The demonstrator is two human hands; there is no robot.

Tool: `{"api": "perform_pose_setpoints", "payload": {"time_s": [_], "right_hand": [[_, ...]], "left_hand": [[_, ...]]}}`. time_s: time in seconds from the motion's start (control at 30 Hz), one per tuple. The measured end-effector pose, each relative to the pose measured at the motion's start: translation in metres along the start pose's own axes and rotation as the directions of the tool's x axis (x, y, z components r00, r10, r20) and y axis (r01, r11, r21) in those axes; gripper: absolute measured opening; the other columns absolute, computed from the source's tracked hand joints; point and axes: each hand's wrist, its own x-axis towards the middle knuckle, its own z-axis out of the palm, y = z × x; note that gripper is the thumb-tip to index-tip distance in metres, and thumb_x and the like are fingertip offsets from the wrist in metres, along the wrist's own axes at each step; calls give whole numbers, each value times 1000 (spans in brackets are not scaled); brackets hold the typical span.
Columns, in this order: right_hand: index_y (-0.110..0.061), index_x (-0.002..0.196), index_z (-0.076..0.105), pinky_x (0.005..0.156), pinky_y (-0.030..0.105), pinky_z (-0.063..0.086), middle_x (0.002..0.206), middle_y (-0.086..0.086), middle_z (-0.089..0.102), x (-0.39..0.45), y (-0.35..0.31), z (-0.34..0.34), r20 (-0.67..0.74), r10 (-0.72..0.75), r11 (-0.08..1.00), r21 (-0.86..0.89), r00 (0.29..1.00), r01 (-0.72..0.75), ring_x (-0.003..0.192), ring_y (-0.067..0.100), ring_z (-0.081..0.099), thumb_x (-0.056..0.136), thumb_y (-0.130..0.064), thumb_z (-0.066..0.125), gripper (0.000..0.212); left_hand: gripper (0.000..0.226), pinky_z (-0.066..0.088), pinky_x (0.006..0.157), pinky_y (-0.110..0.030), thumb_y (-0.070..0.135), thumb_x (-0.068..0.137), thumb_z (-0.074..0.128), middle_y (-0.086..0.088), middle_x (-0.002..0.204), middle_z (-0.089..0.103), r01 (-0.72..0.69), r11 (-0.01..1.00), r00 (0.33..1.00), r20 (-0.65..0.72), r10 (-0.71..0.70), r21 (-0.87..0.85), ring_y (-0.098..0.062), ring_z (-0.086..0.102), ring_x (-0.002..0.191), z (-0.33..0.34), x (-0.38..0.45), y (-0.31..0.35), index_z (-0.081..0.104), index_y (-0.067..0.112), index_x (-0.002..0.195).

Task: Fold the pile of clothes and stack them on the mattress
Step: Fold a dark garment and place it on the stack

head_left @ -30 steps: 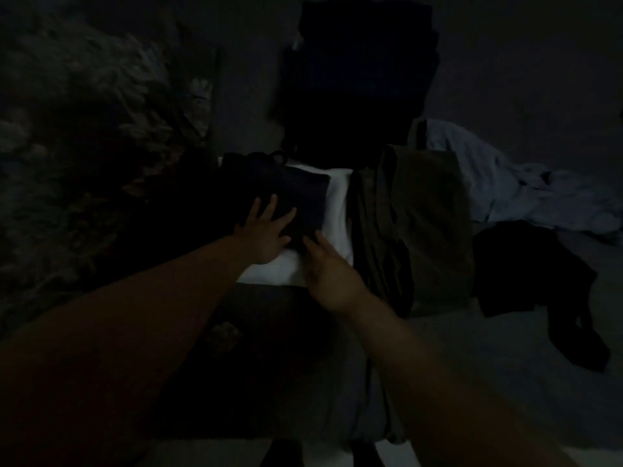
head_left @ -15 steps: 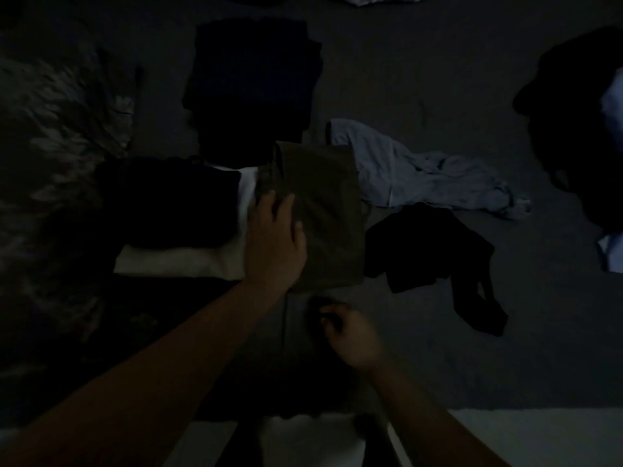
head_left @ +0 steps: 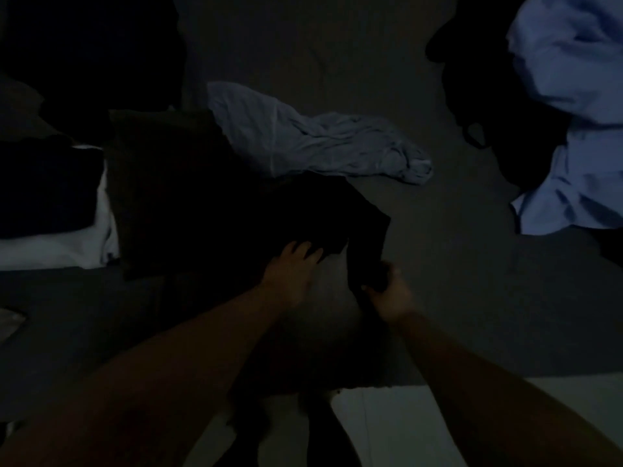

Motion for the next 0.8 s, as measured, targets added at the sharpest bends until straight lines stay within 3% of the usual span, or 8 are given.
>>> {"api": "perform_pose_setpoints", "payload": {"time_s": [0.07,0.17,0.3,0.47,0.57,0.63,0.73,0.8], "right_hand": [[-5,113,63,81,29,47,105,13,67,-11,3,-3,-60,26,985,171,998,-15,100,25,63,90,-27,62,32],[-14,77,64,58,10,44,73,-3,62,-31,12,-24,-169,48,922,386,984,21,69,5,58,93,-30,56,24],[-2,105,66,63,1,42,93,6,64,-49,30,-50,-321,46,910,403,946,93,81,11,59,94,-13,54,20],[1,121,59,98,38,46,118,16,61,-41,38,-87,-462,341,755,654,818,54,106,27,58,96,-8,49,28],[1,121,60,90,32,46,121,19,60,-37,41,-116,-490,434,706,706,756,52,101,25,57,93,-6,51,30],[4,122,58,87,30,44,121,19,59,-37,42,-134,-492,458,703,710,740,37,101,26,57,92,-6,54,31],[7,120,58,91,36,46,122,24,58,-42,51,-159,-546,449,731,680,707,61,107,32,58,90,-3,56,32],[5,118,61,88,33,46,120,24,60,-46,57,-174,-591,416,777,626,690,68,104,31,59,89,-4,57,31]], "left_hand": [[73,35,105,-43,28,92,49,-7,148,30,39,998,999,-28,-37,52,-30,32,134,2,0,-3,4,29,151],[61,27,109,-41,35,94,45,-6,144,40,62,986,996,54,-71,154,-24,34,134,5,-11,-4,18,25,148],[42,25,109,-37,20,93,43,-6,141,44,55,967,992,94,-80,249,-23,33,134,15,-32,2,42,16,135],[31,27,106,-33,28,93,44,-7,128,54,-51,974,988,151,18,219,-25,44,125,16,-64,6,56,15,119],[30,35,100,-35,33,83,57,-6,116,60,-184,954,979,128,157,235,-24,51,117,17,-88,-2,63,17,109],[38,48,83,-33,48,61,67,-1,95,66,-226,949,970,136,199,221,-20,64,96,14,-100,-10,70,21,88],[45,52,60,-22,61,32,70,8,72,66,-201,948,979,76,188,247,-9,66,64,19,-112,-15,68,27,61],[45,51,70,-23,61,49,74,4,85,67,-215,946,970,168,177,243,-13,66,78,11,-119,-8,71,25,76]]}}
